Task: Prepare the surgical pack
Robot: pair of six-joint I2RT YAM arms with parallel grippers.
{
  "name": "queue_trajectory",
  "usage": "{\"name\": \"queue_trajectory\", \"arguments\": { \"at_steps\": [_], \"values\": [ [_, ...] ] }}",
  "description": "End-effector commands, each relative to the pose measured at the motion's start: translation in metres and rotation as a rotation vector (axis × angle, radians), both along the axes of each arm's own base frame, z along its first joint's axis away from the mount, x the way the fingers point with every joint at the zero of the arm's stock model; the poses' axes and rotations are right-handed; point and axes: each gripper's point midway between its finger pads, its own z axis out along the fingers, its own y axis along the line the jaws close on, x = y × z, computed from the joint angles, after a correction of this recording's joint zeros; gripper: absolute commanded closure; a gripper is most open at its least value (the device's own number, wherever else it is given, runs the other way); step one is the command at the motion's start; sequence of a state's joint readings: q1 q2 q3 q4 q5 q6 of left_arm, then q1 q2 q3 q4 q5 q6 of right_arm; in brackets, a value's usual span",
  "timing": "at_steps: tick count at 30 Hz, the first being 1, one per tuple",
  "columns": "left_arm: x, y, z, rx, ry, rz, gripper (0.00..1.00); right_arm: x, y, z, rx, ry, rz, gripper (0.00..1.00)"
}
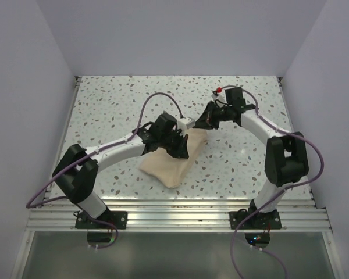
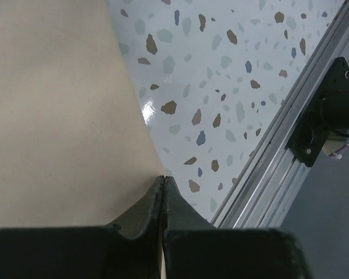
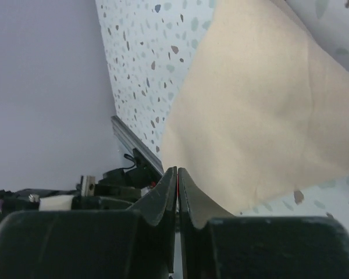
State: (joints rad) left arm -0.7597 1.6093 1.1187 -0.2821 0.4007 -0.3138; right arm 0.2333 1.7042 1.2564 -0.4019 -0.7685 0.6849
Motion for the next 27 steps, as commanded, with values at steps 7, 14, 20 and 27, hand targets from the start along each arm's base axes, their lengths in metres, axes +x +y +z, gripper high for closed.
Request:
{"name": "queue_trajectory", "arguments": {
  "at_steps": [7, 14, 20, 27],
  "values": [
    [-0.035, 0.010, -0.060, 0.003, 0.152, -0.028, 1.00, -0.012, 0.036, -0.093, 0.112, 0.197, 0.023, 1.00],
    [-0.041, 0.032, -0.096, 0.131, 0.209, 0.008, 1.00, -0.035, 0.008, -0.134, 0.031, 0.211, 0.047, 1.00],
    [-0.026, 0.017, -0.046, 0.081, 0.127, -0.043, 1.00, -0.022, 0.018, -0.070, 0.059, 0.091, 0.123, 1.00],
    [-0.049, 0.010, -0.053, 0.022, 0.206, -0.127, 1.00, -0.040, 0.027, -0.068, 0.087, 0.111, 0.163, 1.00]
  ]
}}
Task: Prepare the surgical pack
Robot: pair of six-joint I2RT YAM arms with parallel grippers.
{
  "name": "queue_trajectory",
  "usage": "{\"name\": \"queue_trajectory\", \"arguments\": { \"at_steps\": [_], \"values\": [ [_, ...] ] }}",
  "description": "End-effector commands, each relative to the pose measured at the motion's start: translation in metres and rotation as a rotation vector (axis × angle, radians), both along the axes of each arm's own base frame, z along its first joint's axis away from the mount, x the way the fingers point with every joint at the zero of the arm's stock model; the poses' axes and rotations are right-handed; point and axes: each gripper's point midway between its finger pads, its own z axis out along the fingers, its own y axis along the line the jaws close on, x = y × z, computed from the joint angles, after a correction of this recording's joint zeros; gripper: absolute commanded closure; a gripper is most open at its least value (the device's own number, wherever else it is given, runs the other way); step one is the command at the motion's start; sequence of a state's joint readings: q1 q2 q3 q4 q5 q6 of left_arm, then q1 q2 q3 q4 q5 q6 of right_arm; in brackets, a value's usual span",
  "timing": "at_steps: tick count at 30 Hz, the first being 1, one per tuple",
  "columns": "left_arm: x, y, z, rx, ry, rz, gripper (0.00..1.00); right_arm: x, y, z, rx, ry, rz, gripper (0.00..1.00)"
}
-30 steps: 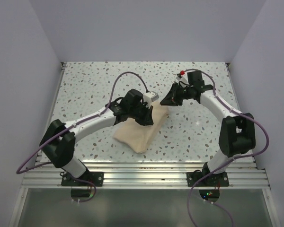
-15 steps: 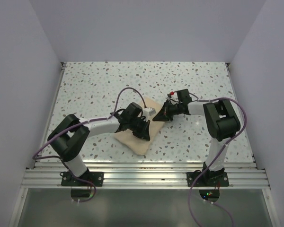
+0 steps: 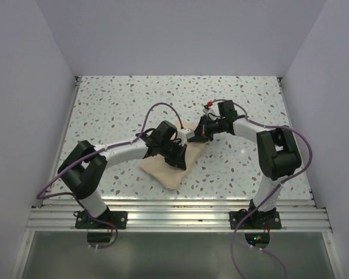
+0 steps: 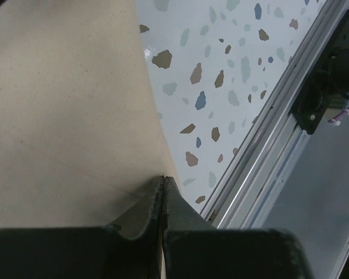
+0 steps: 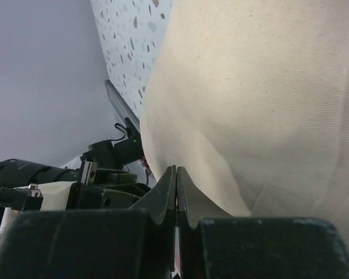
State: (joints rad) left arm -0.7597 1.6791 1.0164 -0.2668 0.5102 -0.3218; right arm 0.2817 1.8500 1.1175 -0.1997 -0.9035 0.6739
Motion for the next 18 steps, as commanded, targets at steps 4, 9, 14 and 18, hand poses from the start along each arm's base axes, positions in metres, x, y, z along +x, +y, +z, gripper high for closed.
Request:
{"name": "queue_trajectory", "arguments": {
  "at_steps": [4, 9, 14, 18],
  "values": [
    [-0.050, 0.011, -0.029, -0.024, 0.207, -0.106, 1.00, -0.033, -0.006, -0.050, -0.017, 0.098, 0.022, 1.00],
    [-0.068, 0.039, -0.060, 0.091, 0.269, -0.068, 1.00, -0.052, -0.013, -0.086, -0.035, 0.122, 0.027, 1.00],
    [-0.045, 0.060, -0.087, 0.266, 0.258, 0.044, 1.00, -0.049, -0.011, -0.102, -0.025, 0.134, 0.029, 1.00],
    [-0.012, 0.073, -0.095, 0.321, 0.228, 0.140, 1.00, -0.035, -0.009, -0.109, -0.022, 0.132, 0.016, 1.00]
  ]
}}
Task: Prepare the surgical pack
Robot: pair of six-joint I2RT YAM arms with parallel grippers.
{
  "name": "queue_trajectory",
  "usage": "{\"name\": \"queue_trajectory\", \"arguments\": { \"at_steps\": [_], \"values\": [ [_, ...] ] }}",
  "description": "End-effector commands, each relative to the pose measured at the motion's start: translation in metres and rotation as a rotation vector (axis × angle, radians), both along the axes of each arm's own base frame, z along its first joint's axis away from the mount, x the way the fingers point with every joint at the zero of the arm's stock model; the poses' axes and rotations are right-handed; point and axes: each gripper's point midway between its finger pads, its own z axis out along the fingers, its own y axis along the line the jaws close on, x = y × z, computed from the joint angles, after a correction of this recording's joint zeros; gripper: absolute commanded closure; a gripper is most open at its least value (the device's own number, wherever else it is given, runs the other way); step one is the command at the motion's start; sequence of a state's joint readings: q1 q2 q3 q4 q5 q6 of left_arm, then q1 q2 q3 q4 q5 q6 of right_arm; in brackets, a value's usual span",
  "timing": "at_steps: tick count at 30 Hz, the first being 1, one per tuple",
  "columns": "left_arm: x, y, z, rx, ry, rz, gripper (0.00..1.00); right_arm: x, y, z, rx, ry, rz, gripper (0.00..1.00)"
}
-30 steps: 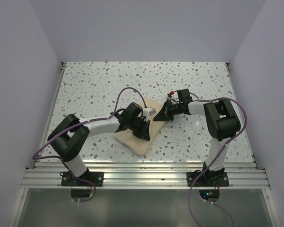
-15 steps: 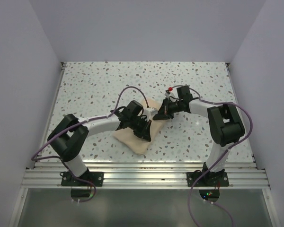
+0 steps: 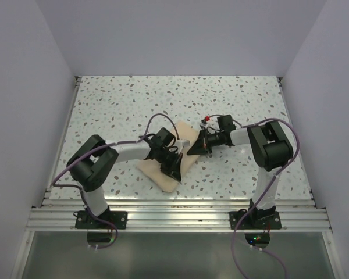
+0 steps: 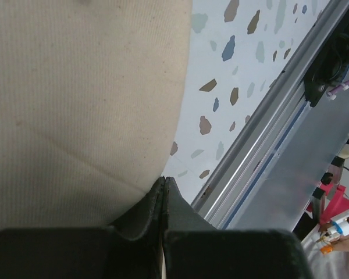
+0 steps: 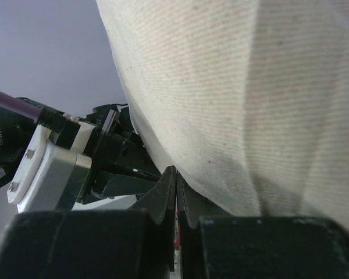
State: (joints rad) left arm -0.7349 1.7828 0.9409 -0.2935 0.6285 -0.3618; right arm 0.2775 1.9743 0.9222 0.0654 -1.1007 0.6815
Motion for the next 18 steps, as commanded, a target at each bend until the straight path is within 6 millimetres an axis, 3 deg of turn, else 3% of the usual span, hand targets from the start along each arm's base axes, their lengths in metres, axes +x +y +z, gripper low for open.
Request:
{"name": "queue_trajectory", "arguments": {
  "at_steps": [1, 7, 14, 18],
  "values": [
    [0.029, 0.058, -0.050, 0.301, -0.019, 0.124, 1.00, 0.013, -0.009, -0.058, -0.160, 0.023, -0.077, 1.00],
    [0.074, 0.080, -0.064, 0.382, -0.035, 0.153, 1.00, 0.041, -0.019, -0.066, -0.136, 0.040, -0.154, 1.00],
    [0.127, 0.102, -0.068, 0.425, -0.046, 0.195, 1.00, 0.063, -0.017, -0.072, -0.154, 0.033, -0.168, 1.00],
    [0.156, 0.105, -0.058, 0.421, -0.103, 0.276, 1.00, 0.078, -0.015, -0.069, -0.145, 0.024, -0.190, 1.00]
  ]
}}
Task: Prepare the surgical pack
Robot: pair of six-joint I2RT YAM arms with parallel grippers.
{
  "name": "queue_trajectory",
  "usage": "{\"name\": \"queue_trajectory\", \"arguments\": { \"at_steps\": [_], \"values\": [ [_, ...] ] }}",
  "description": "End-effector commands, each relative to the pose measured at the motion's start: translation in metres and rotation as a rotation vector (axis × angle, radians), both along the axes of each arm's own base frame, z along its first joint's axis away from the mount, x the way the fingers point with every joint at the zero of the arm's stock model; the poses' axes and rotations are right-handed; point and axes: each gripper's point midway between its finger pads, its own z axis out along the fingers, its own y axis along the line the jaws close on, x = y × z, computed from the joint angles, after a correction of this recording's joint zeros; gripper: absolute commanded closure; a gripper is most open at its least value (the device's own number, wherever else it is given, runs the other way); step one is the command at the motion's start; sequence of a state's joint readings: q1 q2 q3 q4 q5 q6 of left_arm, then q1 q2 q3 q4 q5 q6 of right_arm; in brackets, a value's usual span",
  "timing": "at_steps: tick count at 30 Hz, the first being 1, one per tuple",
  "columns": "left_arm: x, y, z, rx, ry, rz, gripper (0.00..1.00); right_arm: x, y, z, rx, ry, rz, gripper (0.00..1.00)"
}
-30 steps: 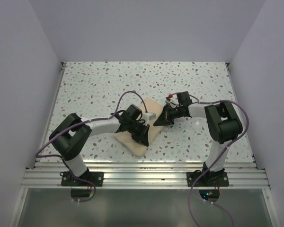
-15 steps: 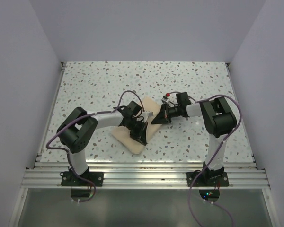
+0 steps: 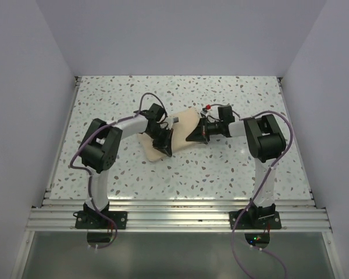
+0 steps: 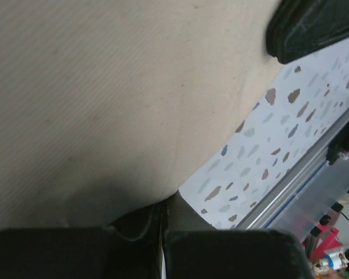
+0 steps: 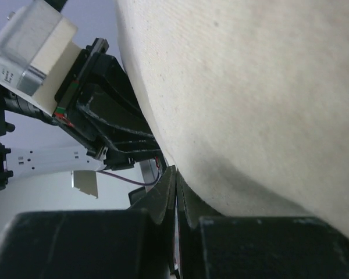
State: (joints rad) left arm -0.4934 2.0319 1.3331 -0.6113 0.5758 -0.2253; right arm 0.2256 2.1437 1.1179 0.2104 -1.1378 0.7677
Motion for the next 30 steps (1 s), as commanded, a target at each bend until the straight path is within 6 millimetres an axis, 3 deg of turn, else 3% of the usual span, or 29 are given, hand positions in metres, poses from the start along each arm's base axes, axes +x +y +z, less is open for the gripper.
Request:
{"name": "queue_trajectory", "arguments": {
  "at_steps": [1, 6, 12, 13, 17, 18, 20, 22, 27, 29, 30],
  "values": [
    [0.051, 0.062, -0.045, 0.294, -0.140, 0.118, 1.00, 0.008, -0.016, -0.070, -0.211, 0.114, -0.135, 1.00],
    [0.064, 0.061, -0.026, 0.295, -0.193, 0.131, 1.00, 0.020, -0.013, -0.057, -0.214, 0.086, -0.108, 1.00],
    [0.033, 0.066, 0.006, 0.233, -0.220, 0.151, 0.92, 0.017, -0.019, -0.016, -0.258, 0.020, -0.087, 1.00],
    [0.023, 0.069, 0.016, 0.212, -0.231, 0.155, 0.92, 0.018, -0.021, 0.001, -0.261, -0.017, -0.094, 1.00],
    [0.005, 0.072, 0.048, 0.141, -0.297, 0.182, 0.84, 0.005, -0.034, 0.019, -0.350, -0.083, -0.078, 0.98],
    [0.003, 0.072, 0.054, 0.128, -0.312, 0.190, 0.83, -0.007, -0.039, 0.020, -0.391, -0.047, -0.064, 0.98],
    [-0.003, 0.075, 0.073, 0.097, -0.363, 0.205, 0.78, -0.008, -0.051, 0.032, -0.470, -0.118, -0.062, 0.93],
    [-0.007, 0.079, 0.086, 0.087, -0.404, 0.226, 0.76, -0.022, -0.064, 0.035, -0.548, -0.088, -0.050, 0.88],
    [-0.012, 0.088, 0.102, 0.073, -0.463, 0.288, 0.65, -0.046, -0.097, 0.048, -0.726, -0.114, -0.091, 0.70],
    [-0.014, 0.088, 0.109, 0.048, -0.492, 0.308, 0.60, -0.060, -0.106, 0.042, -0.766, -0.093, -0.110, 0.60],
    [-0.013, 0.087, 0.113, 0.029, -0.502, 0.331, 0.58, -0.063, -0.114, 0.045, -0.809, -0.107, -0.135, 0.50]
  ]
}}
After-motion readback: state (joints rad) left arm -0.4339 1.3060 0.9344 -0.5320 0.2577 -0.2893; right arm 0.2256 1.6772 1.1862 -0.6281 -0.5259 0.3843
